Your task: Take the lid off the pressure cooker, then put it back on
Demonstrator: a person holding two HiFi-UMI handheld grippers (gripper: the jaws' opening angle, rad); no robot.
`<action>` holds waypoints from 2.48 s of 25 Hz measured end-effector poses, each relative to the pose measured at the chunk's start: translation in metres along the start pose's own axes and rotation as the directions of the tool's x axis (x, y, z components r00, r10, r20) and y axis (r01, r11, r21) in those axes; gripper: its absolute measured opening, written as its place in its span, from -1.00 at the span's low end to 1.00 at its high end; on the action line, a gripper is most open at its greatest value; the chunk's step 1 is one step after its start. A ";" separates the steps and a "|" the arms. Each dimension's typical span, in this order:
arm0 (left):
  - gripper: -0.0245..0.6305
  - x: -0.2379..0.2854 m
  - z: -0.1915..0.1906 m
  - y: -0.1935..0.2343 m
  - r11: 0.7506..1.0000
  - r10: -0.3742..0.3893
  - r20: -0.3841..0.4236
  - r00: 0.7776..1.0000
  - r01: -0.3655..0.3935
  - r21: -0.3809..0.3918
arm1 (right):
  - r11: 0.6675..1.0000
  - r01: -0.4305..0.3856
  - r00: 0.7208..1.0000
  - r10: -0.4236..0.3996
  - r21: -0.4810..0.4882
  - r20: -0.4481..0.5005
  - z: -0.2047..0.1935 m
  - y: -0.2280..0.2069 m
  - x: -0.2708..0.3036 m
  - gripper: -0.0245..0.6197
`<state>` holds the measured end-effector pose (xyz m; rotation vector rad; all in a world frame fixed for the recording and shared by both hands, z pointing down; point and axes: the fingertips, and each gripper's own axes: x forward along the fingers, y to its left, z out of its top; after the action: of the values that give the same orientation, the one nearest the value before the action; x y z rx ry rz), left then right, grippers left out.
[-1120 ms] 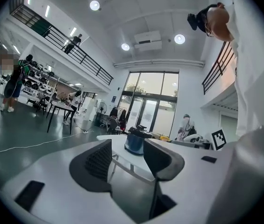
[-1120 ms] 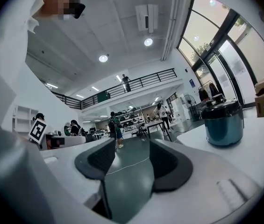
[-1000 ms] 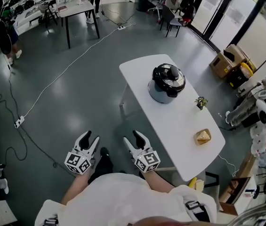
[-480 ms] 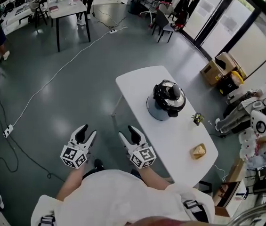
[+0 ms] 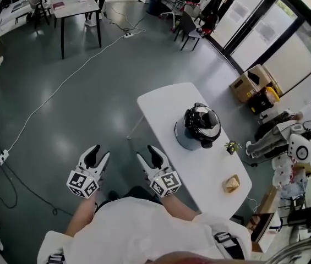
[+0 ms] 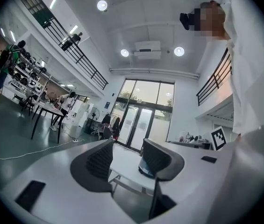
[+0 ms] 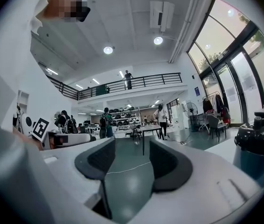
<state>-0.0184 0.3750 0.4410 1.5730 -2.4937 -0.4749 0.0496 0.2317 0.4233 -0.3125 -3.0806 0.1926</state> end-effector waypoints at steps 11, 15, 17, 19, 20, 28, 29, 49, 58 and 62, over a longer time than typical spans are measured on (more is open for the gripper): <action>-0.34 0.091 0.001 0.037 0.998 -0.068 -0.061 0.996 0.068 -0.005 | 0.999 0.033 0.999 -0.035 0.038 0.031 -0.002 -0.072 0.064 -0.20; -0.34 0.142 0.013 0.054 0.995 -0.094 -0.105 0.990 0.097 0.025 | 0.997 0.048 0.996 -0.052 0.053 0.070 0.012 -0.112 0.091 -0.20; -0.34 0.175 0.018 0.060 0.994 -0.104 -0.114 0.988 0.108 0.029 | 0.997 0.048 0.996 -0.053 0.058 0.076 0.017 -0.137 0.102 -0.20; -0.34 0.208 0.025 0.063 0.992 -0.113 -0.117 0.987 0.118 0.036 | 0.997 0.050 0.996 -0.055 0.061 0.077 0.021 -0.161 0.111 -0.20; -0.34 0.223 0.030 0.065 0.991 -0.119 -0.118 0.986 0.125 0.043 | 0.997 0.054 0.995 -0.059 0.060 0.082 0.024 -0.172 0.115 -0.20; -0.34 0.338 0.056 0.062 0.973 -0.203 -0.132 0.970 0.216 0.087 | 0.988 0.146 0.978 -0.153 0.057 0.144 0.059 -0.263 0.125 -0.20; -0.34 0.350 0.058 0.061 0.970 -0.216 -0.133 0.967 0.228 0.087 | 0.985 0.162 0.974 -0.169 0.059 0.150 0.063 -0.271 0.123 -0.20; -0.34 0.577 0.012 -0.016 0.735 -0.661 -0.289 0.692 0.675 -0.064 | 0.679 0.722 0.662 -0.734 0.132 0.151 0.089 -0.388 0.017 -0.20; -0.34 0.642 -0.021 -0.065 0.535 -0.831 -0.320 0.454 0.809 -0.243 | 0.454 0.881 0.428 -0.885 0.135 0.184 0.109 -0.392 -0.006 -0.20; -0.34 0.658 -0.055 -0.090 0.455 -0.873 -0.369 0.319 0.805 -0.381 | 0.341 0.930 0.315 -0.932 0.138 0.179 0.111 -0.392 -0.040 -0.20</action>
<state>-0.2129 -0.2621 0.4365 2.4508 -1.0170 -0.2197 0.0051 -0.1710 0.3621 1.6200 -2.8273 0.1796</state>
